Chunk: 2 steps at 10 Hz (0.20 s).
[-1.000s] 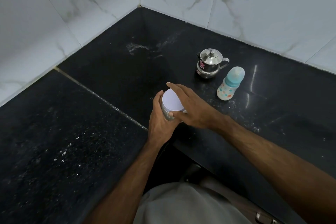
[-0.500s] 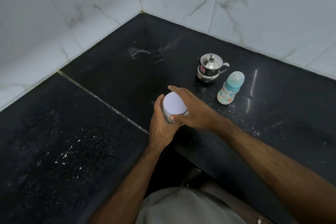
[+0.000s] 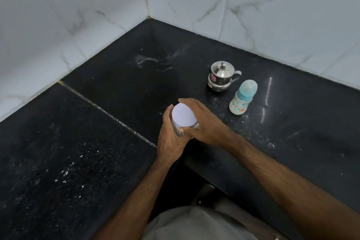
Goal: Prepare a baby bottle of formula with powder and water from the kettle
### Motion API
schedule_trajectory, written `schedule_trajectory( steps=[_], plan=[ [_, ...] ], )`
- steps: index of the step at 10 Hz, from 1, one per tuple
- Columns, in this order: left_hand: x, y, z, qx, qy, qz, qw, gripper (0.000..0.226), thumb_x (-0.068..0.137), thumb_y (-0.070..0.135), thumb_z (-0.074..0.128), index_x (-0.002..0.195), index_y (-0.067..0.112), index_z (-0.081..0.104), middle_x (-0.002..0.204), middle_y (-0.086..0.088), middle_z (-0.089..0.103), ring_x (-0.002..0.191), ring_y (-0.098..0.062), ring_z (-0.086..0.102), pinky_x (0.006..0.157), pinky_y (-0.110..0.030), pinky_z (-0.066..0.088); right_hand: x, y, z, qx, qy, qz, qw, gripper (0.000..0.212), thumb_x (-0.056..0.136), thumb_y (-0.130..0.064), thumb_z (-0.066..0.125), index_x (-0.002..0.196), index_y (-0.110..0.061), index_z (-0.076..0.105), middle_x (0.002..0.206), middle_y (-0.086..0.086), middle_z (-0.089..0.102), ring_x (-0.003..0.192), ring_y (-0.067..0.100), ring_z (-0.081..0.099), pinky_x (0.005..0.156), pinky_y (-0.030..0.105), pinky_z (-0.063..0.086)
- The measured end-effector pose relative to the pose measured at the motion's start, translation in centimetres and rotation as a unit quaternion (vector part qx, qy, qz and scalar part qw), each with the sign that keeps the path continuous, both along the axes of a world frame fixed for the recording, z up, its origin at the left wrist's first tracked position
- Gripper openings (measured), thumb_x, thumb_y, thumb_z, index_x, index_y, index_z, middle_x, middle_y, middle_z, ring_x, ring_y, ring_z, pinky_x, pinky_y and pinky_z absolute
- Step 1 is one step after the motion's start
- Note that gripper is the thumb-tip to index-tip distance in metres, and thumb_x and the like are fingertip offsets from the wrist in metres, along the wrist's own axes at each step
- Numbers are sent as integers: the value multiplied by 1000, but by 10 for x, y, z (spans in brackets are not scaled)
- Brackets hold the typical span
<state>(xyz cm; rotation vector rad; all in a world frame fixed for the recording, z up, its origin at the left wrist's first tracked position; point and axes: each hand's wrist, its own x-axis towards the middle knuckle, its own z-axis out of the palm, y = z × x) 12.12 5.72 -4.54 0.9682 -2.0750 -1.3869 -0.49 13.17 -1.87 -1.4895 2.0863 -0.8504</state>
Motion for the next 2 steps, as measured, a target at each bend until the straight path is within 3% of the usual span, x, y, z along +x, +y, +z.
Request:
schedule_trajectory(
  steps=[1,2],
  plan=[
    [-1,-2,7,10,10,-24,1000,101,70,34,81,149,23,19,138,15,31,124,1,33,86,-3,33,-2,2,6,10,-32,2,999,91,80,-45,74,150,-34,16,156,-9,24,139,9,28,113,25,26],
    [6,-4,12,26,22,-47,998,108,64,55,73,151,29,15,144,20,27,130,0,32,100,-18,35,-6,8,15,-39,-12,-23,999,81,82,-53,68,148,-32,26,150,-9,34,133,6,36,107,24,33]
  ],
)
